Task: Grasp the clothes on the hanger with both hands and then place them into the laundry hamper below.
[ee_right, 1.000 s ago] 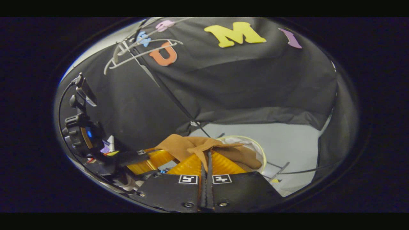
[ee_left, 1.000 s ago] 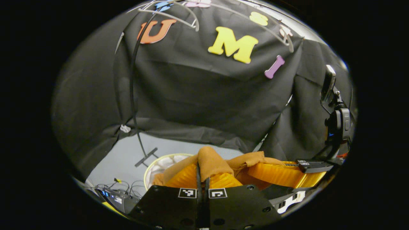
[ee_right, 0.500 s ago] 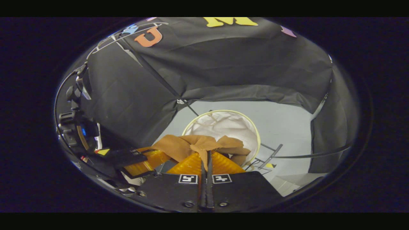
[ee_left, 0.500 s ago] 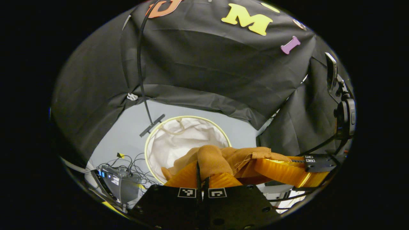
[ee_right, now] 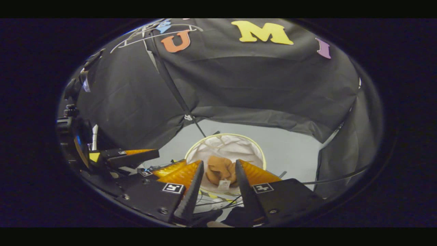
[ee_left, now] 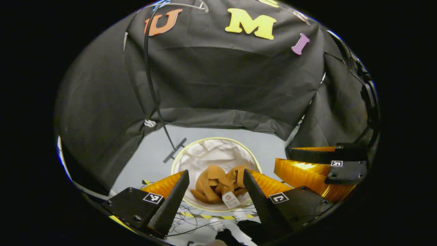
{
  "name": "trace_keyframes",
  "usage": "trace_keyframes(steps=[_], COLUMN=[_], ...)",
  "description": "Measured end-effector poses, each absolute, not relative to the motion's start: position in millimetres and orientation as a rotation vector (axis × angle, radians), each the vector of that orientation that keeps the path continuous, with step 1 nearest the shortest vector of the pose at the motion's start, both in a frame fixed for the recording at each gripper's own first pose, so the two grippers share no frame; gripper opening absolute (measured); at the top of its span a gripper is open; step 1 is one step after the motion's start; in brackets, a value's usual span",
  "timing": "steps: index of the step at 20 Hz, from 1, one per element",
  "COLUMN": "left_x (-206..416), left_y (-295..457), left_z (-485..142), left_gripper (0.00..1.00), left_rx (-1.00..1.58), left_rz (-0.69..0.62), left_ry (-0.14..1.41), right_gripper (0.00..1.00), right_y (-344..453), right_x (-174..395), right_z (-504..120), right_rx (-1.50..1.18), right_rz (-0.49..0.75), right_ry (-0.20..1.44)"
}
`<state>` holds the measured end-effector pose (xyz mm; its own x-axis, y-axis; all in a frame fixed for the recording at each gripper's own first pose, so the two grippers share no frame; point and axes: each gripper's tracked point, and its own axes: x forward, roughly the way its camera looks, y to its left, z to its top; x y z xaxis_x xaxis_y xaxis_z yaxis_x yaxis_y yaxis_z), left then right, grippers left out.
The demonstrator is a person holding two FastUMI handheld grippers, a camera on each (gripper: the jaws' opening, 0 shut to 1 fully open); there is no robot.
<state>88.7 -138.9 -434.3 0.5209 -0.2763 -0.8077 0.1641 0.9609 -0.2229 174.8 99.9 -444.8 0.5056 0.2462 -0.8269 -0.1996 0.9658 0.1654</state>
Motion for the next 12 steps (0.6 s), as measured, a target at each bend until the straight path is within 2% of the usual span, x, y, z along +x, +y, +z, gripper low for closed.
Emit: trace_keyframes(steps=[1, 2, 3, 7, 8, 12], left_x=[89.3, 88.3, 88.4, 89.2, 90.1, 89.9], left_y=[-139.2, -138.2, -135.6, -123.2, -117.9, -101.1], left_z=[-428.6, -424.0, -420.2, -413.6, -412.4, -403.2], left_gripper=[0.97, 1.0, 0.97, 0.96, 0.97, 0.97], left_rx=[-0.132, -0.141, -0.148, -0.158, -0.147, -0.128], left_rz=[-0.266, -0.266, -0.263, -0.264, -0.26, -0.255], left_ry=[0.982, 0.976, 0.97, 0.93, 0.915, 0.841], right_gripper=[0.61, 0.64, 0.65, 0.65, 0.63, 0.67], right_y=[97.0, 96.2, 93.2, 83.0, 80.1, 72.1], right_x=[170.5, 169.5, 169.3, 170.4, 171.5, 175.9], right_z=[-443.8, -443.2, -441.7, -434.1, -429.4, -384.8], right_rx=[0.044, 0.042, 0.037, -0.011, -0.018, -0.081], right_rz=[0.257, 0.252, 0.244, 0.212, 0.202, 0.177], right_ry=[0.998, 0.991, 0.989, 0.952, 0.94, 0.815])
